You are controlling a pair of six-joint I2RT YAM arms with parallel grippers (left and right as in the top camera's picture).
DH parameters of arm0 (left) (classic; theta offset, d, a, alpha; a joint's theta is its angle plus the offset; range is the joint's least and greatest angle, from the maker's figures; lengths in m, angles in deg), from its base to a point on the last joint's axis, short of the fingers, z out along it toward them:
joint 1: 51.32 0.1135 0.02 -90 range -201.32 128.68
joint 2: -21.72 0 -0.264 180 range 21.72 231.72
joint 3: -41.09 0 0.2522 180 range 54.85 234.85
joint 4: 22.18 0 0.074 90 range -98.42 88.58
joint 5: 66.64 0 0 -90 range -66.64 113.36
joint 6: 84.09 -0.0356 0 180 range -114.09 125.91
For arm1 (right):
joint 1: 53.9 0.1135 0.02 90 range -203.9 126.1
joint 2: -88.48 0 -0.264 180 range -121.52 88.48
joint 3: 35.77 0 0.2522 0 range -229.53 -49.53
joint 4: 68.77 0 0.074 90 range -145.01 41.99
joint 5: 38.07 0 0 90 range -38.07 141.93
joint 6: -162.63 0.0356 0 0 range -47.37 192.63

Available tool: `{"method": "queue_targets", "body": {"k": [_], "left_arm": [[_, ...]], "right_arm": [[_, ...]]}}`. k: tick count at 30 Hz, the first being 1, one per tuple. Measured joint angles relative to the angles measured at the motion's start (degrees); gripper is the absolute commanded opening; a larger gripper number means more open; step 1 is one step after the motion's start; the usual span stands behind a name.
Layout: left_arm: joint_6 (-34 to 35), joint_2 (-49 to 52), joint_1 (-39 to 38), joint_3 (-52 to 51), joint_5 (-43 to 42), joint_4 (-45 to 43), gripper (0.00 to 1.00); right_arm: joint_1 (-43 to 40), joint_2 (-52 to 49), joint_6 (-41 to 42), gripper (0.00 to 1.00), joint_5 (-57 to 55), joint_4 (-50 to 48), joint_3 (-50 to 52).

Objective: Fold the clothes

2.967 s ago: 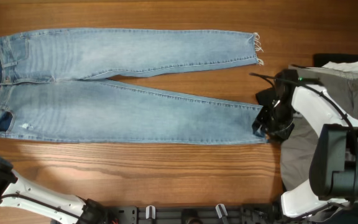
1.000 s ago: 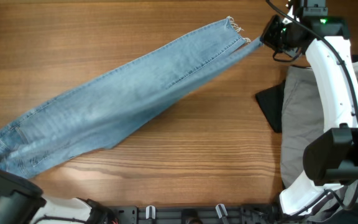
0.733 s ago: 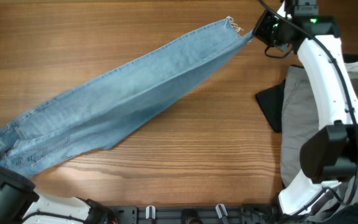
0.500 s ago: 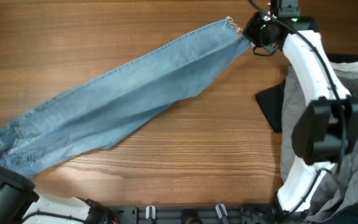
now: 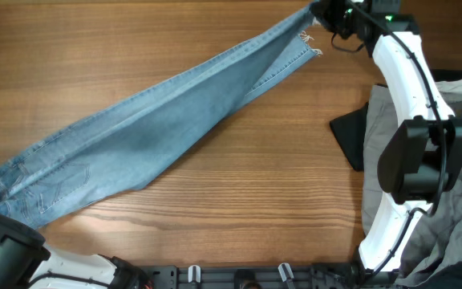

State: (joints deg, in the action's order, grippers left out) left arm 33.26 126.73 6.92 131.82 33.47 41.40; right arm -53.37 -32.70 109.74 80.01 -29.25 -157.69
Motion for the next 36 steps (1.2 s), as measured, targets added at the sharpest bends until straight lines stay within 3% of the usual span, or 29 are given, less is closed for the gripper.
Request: {"method": "queue_targets", "body": {"k": [7,12,21,23,25,26,27,31,36], "left_arm": [[0.0,0.0,-0.07,0.0,-0.55,0.02,0.12],[0.0,0.0,-0.07,0.0,-0.57,0.02,0.12],[0.0,0.0,-0.11,0.0,-0.76,0.0,0.12],[0.0,0.0,-0.11,0.0,-0.79,-0.02,0.13],[0.0,0.0,-0.11,0.0,-0.76,-0.02,0.12],[0.0,0.0,-0.09,0.0,-0.61,-0.22,0.13],[0.0,0.0,-0.09,0.0,-0.52,-0.35,0.13],[0.02,0.0,-0.09,0.0,-0.55,-0.39,0.21],[0.02,0.0,-0.07,0.0,-0.55,-0.85,0.25]], "right_arm": [[0.02,1.55,0.2,0.04,3.93,3.17,-6.64],[-0.04,1.79,0.13,0.04,-0.28,9.77,-7.02],[0.94,-4.87,-0.13,0.05,-5.79,9.14,-6.8],[1.14,-7.74,0.31,0.18,-7.1,8.9,-6.71],[1.14,-9.81,1.07,0.69,-8.39,8.31,-6.54],[1.14,-10.58,1.38,0.89,-8.9,7.37,-6.51],[1.14,-10.75,1.46,0.99,-9.14,5.25,-6.43],[1.2,-10.91,-3.3,0.99,-8.17,-1.42,-6.43],[1.31,-10.38,-11.34,1.0,-8.48,8.37,-6.51]]}}
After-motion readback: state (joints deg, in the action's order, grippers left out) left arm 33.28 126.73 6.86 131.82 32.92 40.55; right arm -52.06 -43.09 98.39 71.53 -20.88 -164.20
